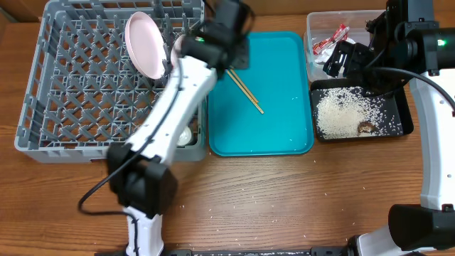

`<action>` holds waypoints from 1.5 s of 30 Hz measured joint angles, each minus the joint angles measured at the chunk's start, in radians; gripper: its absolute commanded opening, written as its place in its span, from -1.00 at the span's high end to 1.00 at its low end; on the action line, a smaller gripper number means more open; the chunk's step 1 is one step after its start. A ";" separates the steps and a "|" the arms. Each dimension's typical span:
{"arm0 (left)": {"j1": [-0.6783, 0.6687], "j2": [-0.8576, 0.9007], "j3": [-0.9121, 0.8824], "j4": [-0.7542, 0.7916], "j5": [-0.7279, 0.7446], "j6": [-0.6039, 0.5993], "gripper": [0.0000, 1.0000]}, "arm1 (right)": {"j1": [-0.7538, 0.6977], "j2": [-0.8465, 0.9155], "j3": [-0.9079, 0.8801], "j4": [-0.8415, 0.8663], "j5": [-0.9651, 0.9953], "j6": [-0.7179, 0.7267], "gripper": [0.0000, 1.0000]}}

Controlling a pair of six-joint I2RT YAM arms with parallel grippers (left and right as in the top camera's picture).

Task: Sort waste into correct bins and load items into the dishwasher
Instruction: 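Reach the left gripper to the wooden chopsticks on the teal tray, then close the left gripper around the chopsticks on the tray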

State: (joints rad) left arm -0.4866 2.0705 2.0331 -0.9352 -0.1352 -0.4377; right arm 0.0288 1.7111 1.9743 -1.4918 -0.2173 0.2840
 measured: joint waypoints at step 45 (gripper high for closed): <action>-0.087 0.355 -0.019 0.197 -0.161 -0.436 -0.38 | 0.000 0.000 0.000 0.000 0.000 0.000 -1.00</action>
State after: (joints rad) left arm -0.5735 2.4252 2.0136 -0.7383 -0.2966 -0.8738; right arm 0.0288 1.7111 1.9743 -1.4918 -0.2173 0.2836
